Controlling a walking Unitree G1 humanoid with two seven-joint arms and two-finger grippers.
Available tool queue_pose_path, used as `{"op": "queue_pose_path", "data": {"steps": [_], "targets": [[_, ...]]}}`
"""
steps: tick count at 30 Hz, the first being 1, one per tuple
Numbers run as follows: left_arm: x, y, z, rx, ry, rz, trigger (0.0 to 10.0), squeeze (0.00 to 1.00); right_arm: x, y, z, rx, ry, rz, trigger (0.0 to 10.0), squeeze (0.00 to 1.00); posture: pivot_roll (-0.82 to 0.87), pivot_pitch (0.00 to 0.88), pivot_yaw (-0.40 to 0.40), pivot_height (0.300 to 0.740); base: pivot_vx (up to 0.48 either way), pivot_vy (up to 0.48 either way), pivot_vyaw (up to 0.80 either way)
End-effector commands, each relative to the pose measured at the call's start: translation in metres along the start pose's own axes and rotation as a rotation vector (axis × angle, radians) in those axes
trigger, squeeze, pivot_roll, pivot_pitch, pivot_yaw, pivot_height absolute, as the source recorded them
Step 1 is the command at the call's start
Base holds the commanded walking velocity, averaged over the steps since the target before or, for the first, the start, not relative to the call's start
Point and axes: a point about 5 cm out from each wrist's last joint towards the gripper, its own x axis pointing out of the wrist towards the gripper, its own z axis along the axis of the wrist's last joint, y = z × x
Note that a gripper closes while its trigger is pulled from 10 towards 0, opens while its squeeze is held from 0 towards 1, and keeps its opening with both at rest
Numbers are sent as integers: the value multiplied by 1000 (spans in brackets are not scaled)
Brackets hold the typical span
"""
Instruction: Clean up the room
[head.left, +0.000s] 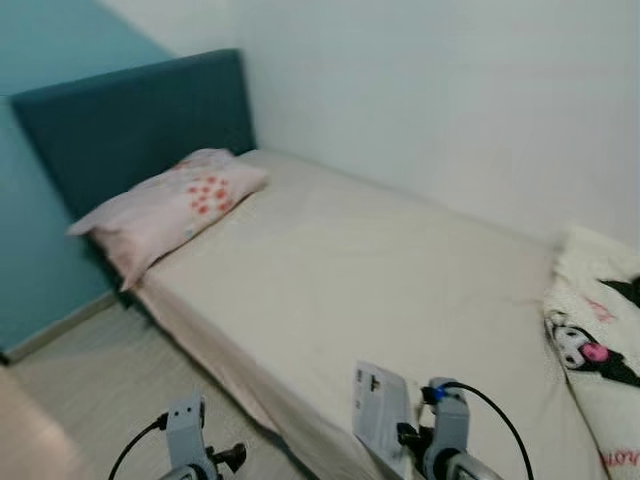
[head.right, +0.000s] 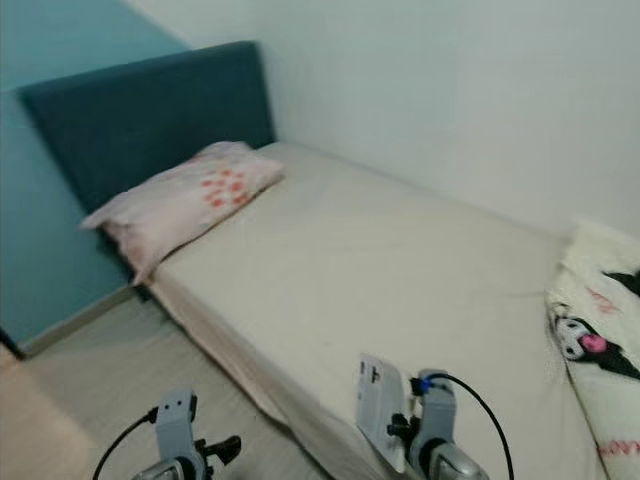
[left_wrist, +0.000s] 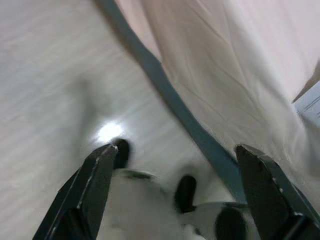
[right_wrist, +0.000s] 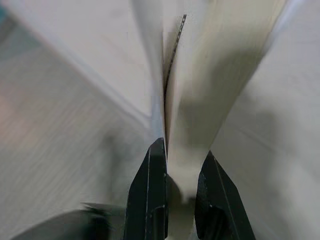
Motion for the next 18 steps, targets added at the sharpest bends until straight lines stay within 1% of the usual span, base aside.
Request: {"op": "queue_pose_path", "data": {"steps": [1, 3, 5, 7, 8, 10, 14, 18], "targets": [[-1, 3, 0, -16, -8, 19, 10000, 0, -3, -4, -14, 35, 53, -37, 0, 0, 60, 0, -59, 740, 0, 0, 769], [-2, 6, -5, -18, 13, 42, 10000, 0, -8, -12, -21, 55, 74, -74, 0, 0, 61, 0, -56, 740, 0, 0, 769], [-2, 6, -5, -18, 13, 42, 10000, 0, -8, -12, -21, 55, 74, -74, 0, 0, 61, 0, -56, 740, 0, 0, 769], [-5, 14, -12, -12, 40, 53, 10000, 0, -9, -15, -23, 55, 78, -87, 0, 0, 53, 0, -47, 740, 0, 0, 769], [-5, 14, -12, -12, 40, 53, 10000, 0, -9, -15, -23, 55, 78, -87, 0, 0, 53, 0, -47, 740, 0, 0, 769], [-7, 20, -14, 7, 53, 52, 10000, 0, -9, -15, -23, 47, 78, -93, 0, 0, 55, 0, -46, 740, 0, 0, 769], [-8, 23, -11, 21, 54, 54, 10000, 0, -9, -14, -23, 10, 86, -90, 0, 0, 61, 0, -45, 740, 318, 0, 769], [-7, 22, -10, 22, 50, 51, 10000, 0, -9, -14, -23, 3, 86, -88, 0, 0, 62, 0, -46, 740, 343, 0, 769]]}}
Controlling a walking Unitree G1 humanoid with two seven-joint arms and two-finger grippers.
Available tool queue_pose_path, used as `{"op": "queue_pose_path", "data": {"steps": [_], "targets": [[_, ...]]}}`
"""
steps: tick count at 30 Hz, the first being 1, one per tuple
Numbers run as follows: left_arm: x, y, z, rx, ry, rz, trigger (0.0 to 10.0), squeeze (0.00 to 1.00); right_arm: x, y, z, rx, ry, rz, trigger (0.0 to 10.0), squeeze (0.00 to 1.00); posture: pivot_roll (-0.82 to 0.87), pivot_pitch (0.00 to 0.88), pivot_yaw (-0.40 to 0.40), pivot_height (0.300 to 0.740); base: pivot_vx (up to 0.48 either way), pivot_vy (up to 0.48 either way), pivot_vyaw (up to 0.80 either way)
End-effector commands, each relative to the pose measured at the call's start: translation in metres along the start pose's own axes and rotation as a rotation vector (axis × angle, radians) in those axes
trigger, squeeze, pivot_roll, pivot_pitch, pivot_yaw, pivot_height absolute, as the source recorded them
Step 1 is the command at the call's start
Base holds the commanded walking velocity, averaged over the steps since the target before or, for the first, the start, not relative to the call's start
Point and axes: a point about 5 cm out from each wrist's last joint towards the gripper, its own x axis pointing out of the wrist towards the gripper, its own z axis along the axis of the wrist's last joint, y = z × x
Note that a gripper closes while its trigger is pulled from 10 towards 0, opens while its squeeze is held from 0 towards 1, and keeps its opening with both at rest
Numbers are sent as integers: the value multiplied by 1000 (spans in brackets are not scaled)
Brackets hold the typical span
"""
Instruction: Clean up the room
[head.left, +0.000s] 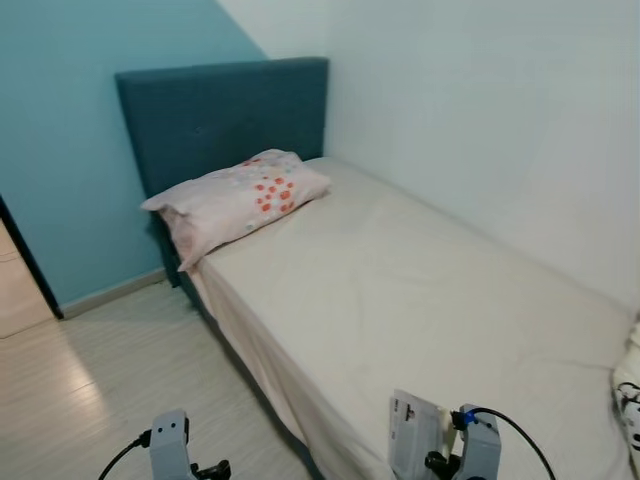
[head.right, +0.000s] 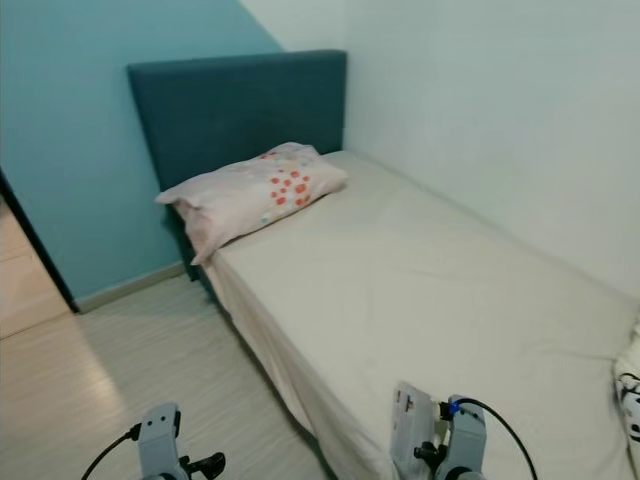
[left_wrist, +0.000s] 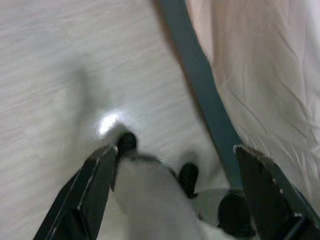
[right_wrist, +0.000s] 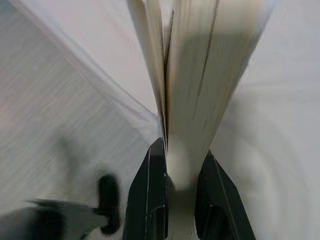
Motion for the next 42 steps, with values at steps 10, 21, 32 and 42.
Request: {"op": "queue_pose_path", "data": {"steps": [10, 21, 32, 42], "targets": [[4, -13, 7, 39, -7, -43, 10000, 0, 10, 20, 47, -5, -161, 92, 0, 0, 45, 0, -31, 740, 332, 0, 769], [3, -12, 6, 45, -2, -50, 10000, 0, 12, 39, 101, -120, -328, 175, 0, 0, 44, 0, -23, 740, 308, 0, 769], [3, -12, 5, 61, 6, -57, 10000, 0, 10, 38, 113, -69, -400, 166, 0, 0, 37, 0, -6, 740, 299, 0, 739], [5, -17, 12, 184, 2, -52, 10000, 0, 8, 39, 129, 29, -475, 185, 10000, 0, 33, 0, 0, 740, 318, -33, 139]]}}
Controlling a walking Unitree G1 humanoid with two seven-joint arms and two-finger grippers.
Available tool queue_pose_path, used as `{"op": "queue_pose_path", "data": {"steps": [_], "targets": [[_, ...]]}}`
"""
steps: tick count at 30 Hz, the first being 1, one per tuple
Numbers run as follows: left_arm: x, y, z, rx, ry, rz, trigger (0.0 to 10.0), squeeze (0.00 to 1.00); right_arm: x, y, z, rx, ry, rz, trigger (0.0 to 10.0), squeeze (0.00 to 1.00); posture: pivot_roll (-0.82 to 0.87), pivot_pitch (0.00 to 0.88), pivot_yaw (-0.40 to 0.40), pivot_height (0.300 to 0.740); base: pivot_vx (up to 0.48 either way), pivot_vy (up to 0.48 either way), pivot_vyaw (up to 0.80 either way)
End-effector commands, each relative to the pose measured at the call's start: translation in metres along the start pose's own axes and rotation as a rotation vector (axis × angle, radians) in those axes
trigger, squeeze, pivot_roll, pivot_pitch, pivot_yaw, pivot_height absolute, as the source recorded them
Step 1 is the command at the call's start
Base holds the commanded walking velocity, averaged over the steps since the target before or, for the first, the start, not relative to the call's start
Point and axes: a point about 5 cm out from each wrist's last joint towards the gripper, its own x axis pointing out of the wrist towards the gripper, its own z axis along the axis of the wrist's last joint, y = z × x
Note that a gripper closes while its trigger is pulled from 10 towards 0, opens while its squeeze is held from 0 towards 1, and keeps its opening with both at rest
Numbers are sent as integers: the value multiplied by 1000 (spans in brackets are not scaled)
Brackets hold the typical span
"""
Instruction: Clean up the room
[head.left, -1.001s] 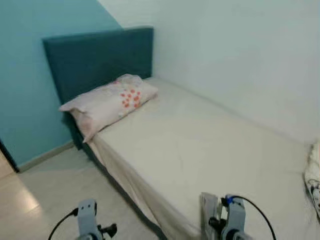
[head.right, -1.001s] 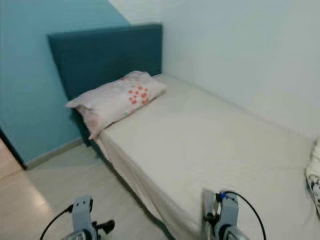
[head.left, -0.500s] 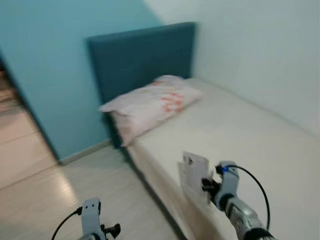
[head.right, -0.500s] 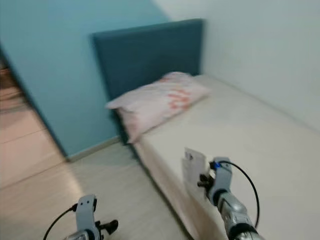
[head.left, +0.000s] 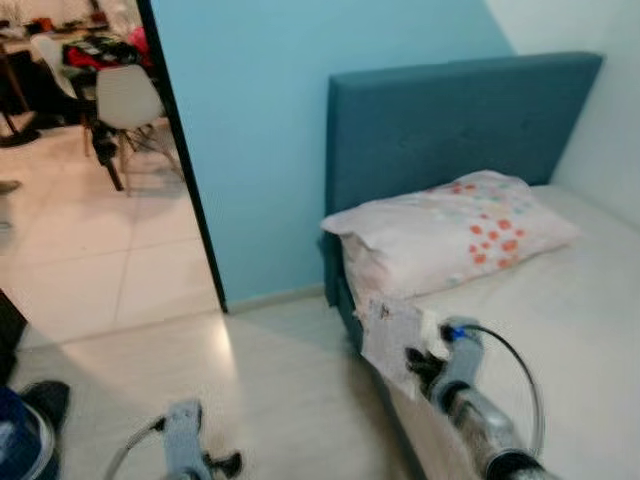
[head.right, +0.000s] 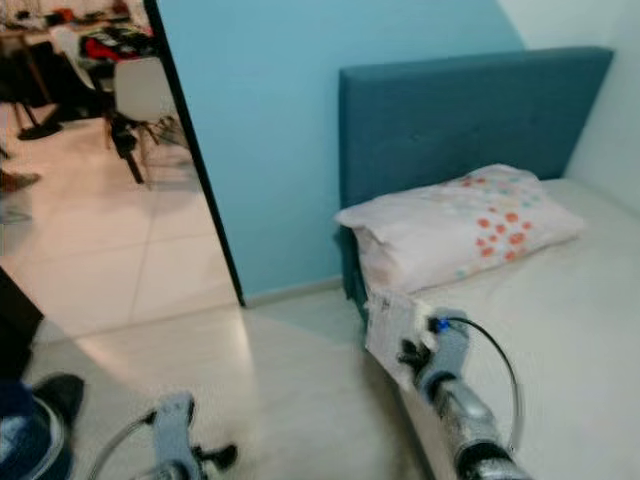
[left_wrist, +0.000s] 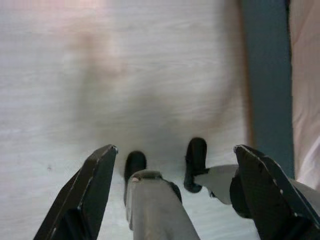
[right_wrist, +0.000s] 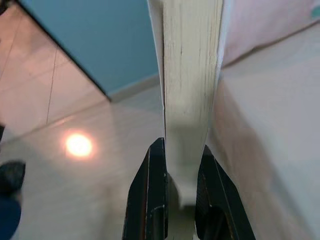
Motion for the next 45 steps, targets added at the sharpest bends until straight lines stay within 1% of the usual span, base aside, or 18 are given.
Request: {"op": "queue_pose_path", "data": {"steps": [1, 12, 17, 23, 24, 25, 26, 29, 32, 33, 34, 37, 39, 43, 45], "targets": [[-1, 2, -5, 50, 24, 18, 10000, 0, 6, 9, 11, 19, -54, 33, 10000, 0, 33, 0, 0, 740, 319, -356, 0], [2, -6, -2, 39, 17, -14, 10000, 0, 7, 13, 11, 27, -62, 38, 10000, 0, 30, 0, 5, 740, 294, -375, 0], [2, -8, -1, 33, 15, -23, 10000, 0, 7, 14, 10, 35, -60, 32, 10000, 0, 30, 0, 5, 740, 0, -418, 0], [2, -8, -1, 32, 15, -21, 10000, 0, 8, 14, 9, 40, -55, 26, 10000, 0, 30, 0, 5, 740, 162, -399, 0], [2, -8, -1, 14, 11, -11, 10000, 0, 8, 12, 7, 43, -37, -3, 10000, 0, 30, 0, 5, 740, 0, 0, 0], [2, -8, -1, 14, 11, -11, 10000, 0, 8, 12, 7, 43, -37, -3, 10000, 0, 30, 0, 5, 740, 0, 0, 0], [2, -7, -1, 8, 9, -7, 10000, 0, 7, 10, 4, 48, -16, -33, 10000, 0, 30, 0, 5, 740, 0, 0, 0], [2, -5, -1, 3, 9, 1, 10000, 0, 4, 2, -2, 85, 11, -112, 10000, 0, 30, 0, 5, 740, 0, 0, 0], [1, -5, -1, 1, 9, 1, 10000, 0, 3, 0, -3, 88, 15, -129, 10000, 0, 30, 0, 5, 740, 0, 0, 0], [1, -4, -1, -2, 9, 2, 10000, 0, 1, -3, -5, 108, 21, -155, 10000, 0, 30, 0, 5, 740, 0, 0, 0], [1, -4, -1, -2, 9, 2, 10000, 0, 1, -3, -5, 108, 21, -155, 10000, 0, 30, 0, 5, 740, 0, 0, 0], [1, -2, -2, -5, 9, 4, 10000, 0, -3, -13, -12, 181, 60, -230, 10000, 0, 28, 0, 3, 730, 0, 0, 0], [1, -2, -1, -4, 4, 6, 10000, 0, -7, -18, -17, 206, 78, -264, 10000, 0, 29, 0, 0, 720, 0, 0, 0], [1, -1, 1, -1, -6, 6, 10000, 0, -9, -20, -20, 243, 88, -281, 10000, 0, 31, 0, -2, 705, 0, 0, 0], [1, -1, 6, 4, -24, 5, 10000, 0, -10, -21, -22, 301, 79, -278, 10000, 0, 32, 0, -1, 695, 0, 0, 0]]}}
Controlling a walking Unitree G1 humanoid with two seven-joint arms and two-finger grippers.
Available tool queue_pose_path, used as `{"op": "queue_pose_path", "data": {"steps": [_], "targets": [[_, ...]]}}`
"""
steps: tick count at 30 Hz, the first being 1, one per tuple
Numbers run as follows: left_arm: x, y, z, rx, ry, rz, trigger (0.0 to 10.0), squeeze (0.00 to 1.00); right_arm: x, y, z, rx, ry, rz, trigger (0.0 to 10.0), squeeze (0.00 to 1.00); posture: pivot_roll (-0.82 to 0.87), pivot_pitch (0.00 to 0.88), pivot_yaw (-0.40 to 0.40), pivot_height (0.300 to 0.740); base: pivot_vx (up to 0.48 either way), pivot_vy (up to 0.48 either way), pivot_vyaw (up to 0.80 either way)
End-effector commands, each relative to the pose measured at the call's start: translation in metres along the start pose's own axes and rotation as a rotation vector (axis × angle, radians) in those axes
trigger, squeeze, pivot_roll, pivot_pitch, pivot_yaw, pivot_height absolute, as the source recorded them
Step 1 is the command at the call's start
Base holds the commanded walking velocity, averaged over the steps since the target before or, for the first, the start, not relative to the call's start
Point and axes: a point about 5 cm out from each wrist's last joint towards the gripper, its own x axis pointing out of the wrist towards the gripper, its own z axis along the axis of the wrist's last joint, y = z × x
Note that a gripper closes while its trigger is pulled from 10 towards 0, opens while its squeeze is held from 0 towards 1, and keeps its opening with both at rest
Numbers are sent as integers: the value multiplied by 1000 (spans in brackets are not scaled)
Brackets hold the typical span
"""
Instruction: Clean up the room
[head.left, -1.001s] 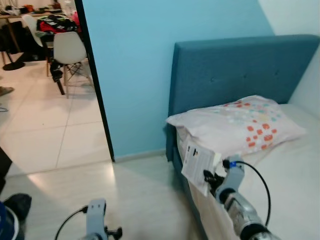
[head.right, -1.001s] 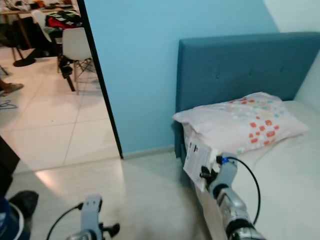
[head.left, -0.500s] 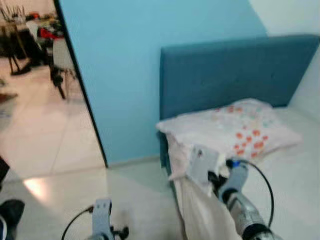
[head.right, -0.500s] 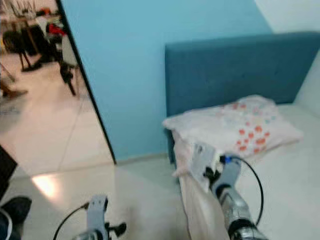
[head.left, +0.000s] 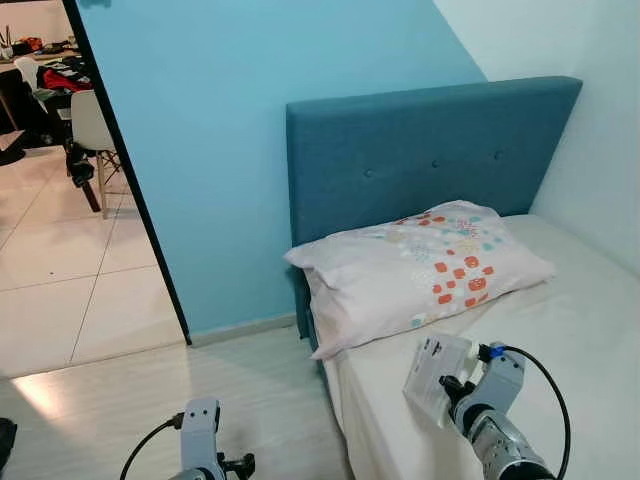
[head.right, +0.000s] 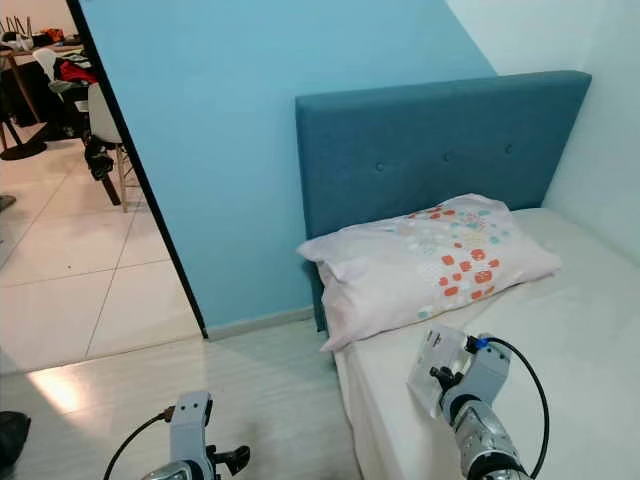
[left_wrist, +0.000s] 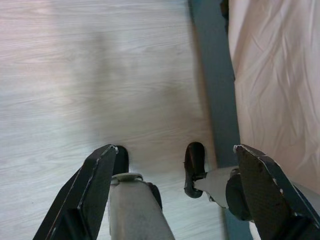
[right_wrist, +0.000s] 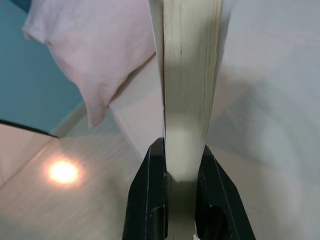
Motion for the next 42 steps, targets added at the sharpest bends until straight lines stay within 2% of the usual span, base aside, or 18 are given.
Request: {"op": "queue_pose_path", "data": {"steps": [1, 2, 4, 5, 7, 9, 12, 18, 25, 29, 31, 32, 33, 38, 40, 41, 42], "targets": [[-1, 7, 7, 9, -23, 15, 10000, 0, 1, 3, 2, 48, -12, 18, 10000, 0, 32, 0, -1, 695, 0, 0, 0], [-1, 7, 7, 9, -23, 15, 10000, 0, 1, 3, 2, 48, -12, 18, 10000, 0, 32, 0, -1, 695, 0, 0, 0], [-1, 8, 13, 31, -42, 17, 10000, 0, 1, 3, 3, 136, -22, 42, 10000, 0, 33, 0, 0, 685, 0, 0, 0], [-1, 8, 13, 31, -42, 17, 10000, 0, 1, 3, 3, 136, -22, 42, 10000, 0, 33, 0, 0, 685, 0, 0, 0], [0, 7, 20, 72, -58, 8, 10000, 0, 0, -3, 7, 279, -45, 32, 10000, 0, 34, 0, 0, 675, 0, 0, 0], [0, 5, 26, 86, -75, -1, 10000, 0, -1, -11, 10, 361, -54, 10, 10000, 0, 37, 0, -1, 665, 0, 0, 0], [1, 4, 27, 86, -80, -4, 10000, 0, -2, -14, 10, 375, -54, 3, 10000, 0, 39, 0, -2, 660, 0, 0, 0], [2, -4, 33, 179, -99, -63, 10000, 0, -8, -34, 10, 438, -65, -59, 10000, 0, 45, 0, 9, 630, 0, 0, 0], [0, 0, 43, 176, -136, -72, 10000, 0, -9, -32, -2, 506, -43, -33, 10000, 0, 58, 0, 28, 605, 0, 0, 0], [-2, 6, 53, 176, -183, -63, 10000, 0, -11, -27, -15, 502, 5, 1, 10000, 0, 83, 0, 41, 590, 0, 0, 0], [-5, 13, 66, 147, -229, -43, 10000, 0, -15, -34, -30, 465, 77, -100, 10000, 0, 101, 0, 41, 580, 0, 0, 0], [-5, 13, 66, 147, -229, -43, 10000, 0, -15, -34, -30, 465, 77, -100, 10000, 0, 101, 0, 41, 580, 0, 0, 0], [-5, 15, 69, 127, -243, -36, 10000, 0, -17, -39, -34, 460, 97, -153, 10000, 0, 105, 0, 41, 575, 0, 0, 0], [-7, 17, 79, 86, -282, -29, 10000, 0, -19, -43, -38, 471, 111, -185, 10000, 0, 124, 0, 46, 570, 0, 0, 0], [-7, 14, 86, 92, -310, -49, 10000, 0, -22, -40, -52, 427, 218, -204, 10000, 0, 138, 0, 54, 570, 0, 0, 0], [-7, 14, 86, 92, -310, -49, 10000, 0, -22, -40, -52, 427, 218, -204, 10000, 0, 138, 0, 54, 570, 0, 0, 0], [-7, 13, 87, 99, -318, -61, 10000, 0, -24, -39, -58, 402, 269, -221, 10000, 0, 143, 0, 55, 570, 0, 0, 0]]}}
